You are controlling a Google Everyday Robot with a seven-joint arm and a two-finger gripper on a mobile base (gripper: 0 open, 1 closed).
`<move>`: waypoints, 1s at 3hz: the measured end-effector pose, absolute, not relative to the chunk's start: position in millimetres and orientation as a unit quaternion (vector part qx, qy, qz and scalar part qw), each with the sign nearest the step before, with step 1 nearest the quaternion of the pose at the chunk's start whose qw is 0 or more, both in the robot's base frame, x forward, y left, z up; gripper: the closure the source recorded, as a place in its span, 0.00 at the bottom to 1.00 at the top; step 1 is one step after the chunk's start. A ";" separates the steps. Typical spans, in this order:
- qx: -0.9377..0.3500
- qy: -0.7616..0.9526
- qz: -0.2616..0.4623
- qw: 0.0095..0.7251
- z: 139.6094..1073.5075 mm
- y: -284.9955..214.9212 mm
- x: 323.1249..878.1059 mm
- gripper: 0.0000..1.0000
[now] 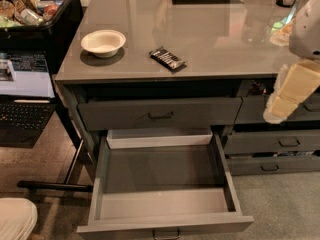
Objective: Place rxbar chocolate into middle drawer
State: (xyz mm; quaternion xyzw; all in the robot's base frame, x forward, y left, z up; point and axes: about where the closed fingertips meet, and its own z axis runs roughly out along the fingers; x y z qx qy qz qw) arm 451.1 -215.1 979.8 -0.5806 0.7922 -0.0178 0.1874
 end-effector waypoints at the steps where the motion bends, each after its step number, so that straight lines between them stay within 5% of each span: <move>1: -0.524 0.821 0.017 0.226 980.5 -207.6 478.9 0.00; 3: -0.365 0.874 0.120 0.297 974.5 -153.0 529.3 0.00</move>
Offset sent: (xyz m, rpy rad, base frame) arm 0.0947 0.0558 -0.0099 0.5277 0.0486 -0.5128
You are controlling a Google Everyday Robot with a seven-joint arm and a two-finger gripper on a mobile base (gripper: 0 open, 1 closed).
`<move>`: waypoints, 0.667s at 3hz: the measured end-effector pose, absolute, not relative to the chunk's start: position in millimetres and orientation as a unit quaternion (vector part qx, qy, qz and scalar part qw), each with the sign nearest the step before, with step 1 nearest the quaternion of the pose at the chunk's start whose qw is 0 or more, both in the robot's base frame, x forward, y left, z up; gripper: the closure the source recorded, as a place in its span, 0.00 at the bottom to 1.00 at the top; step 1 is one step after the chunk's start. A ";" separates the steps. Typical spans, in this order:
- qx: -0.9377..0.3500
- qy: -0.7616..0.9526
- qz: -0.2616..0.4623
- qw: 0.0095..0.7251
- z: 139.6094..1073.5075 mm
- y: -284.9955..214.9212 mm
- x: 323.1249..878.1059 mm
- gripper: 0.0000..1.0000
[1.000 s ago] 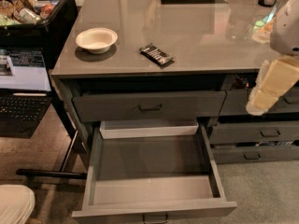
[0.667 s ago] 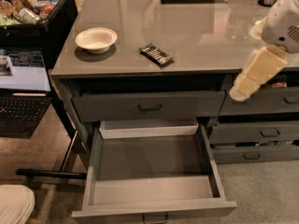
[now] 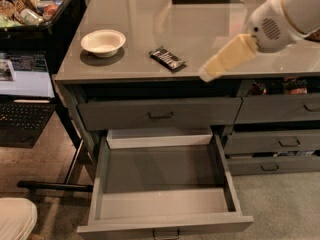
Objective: Place rxbar chocolate into middle drawer
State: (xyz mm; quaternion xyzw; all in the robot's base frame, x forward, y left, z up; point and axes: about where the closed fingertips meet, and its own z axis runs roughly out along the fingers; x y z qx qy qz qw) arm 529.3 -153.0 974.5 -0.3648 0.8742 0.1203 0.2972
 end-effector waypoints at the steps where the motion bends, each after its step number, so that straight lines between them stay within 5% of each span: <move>1: -0.320 0.887 0.133 0.305 978.2 -150.3 535.6 0.00; 2: -0.320 0.887 0.133 0.305 978.2 -150.3 535.6 0.00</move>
Offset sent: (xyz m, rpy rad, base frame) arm 0.0076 0.0026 0.0044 0.0537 0.0091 -0.0829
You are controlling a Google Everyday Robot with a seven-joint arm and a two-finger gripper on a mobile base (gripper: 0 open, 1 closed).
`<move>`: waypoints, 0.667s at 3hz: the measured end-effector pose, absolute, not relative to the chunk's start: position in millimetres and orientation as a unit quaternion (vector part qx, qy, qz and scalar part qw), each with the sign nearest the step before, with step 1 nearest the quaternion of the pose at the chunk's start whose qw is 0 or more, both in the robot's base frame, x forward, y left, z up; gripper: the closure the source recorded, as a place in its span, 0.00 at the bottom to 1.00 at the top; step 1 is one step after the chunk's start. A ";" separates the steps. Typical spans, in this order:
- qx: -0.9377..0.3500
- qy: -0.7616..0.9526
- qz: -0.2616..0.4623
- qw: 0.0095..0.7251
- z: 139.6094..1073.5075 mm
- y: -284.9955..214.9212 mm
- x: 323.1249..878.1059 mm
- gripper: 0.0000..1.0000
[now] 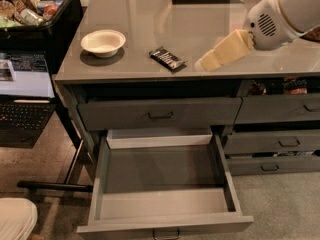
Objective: Place rxbar chocolate into middle drawer
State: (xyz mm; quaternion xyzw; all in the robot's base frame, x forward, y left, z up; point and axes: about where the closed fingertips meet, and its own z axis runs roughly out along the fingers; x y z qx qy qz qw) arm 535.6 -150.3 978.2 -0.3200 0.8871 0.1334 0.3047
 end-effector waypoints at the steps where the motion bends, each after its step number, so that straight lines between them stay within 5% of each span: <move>1: -0.310 0.886 0.135 0.317 974.4 -144.3 542.1 0.00; 2: -0.285 0.883 0.143 0.344 959.8 -128.9 569.9 0.00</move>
Offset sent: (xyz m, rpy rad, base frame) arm 0.0780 0.0349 -0.0307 0.1410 -0.1381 -0.1423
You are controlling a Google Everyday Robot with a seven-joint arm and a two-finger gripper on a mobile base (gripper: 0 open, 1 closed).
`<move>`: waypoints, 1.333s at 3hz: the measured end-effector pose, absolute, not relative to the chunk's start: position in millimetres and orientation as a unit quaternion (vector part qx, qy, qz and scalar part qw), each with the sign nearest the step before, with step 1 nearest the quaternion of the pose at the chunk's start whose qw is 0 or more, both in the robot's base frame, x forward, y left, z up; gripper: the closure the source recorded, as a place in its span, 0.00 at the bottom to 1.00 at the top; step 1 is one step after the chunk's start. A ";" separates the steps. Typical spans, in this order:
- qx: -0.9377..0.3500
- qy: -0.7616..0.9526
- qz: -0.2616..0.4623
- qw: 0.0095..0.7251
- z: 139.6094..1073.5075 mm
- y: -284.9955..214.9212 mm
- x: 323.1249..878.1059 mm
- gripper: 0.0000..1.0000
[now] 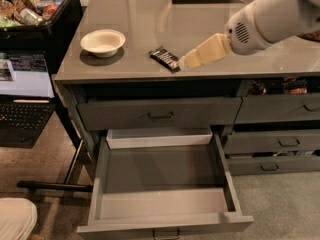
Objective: Place rxbar chocolate into middle drawer
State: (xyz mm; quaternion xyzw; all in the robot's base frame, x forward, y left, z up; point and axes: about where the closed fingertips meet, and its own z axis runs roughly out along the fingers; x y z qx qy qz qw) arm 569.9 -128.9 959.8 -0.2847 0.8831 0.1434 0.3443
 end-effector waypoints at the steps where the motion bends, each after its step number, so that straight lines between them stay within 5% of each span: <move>1: -0.253 0.876 0.147 0.384 954.2 -108.7 609.3 0.00; 4: -0.198 0.862 0.151 0.441 933.7 -76.0 714.3 0.00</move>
Offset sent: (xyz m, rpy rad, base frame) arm 0.1372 0.0312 -0.0022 0.1640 -0.2035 -0.2325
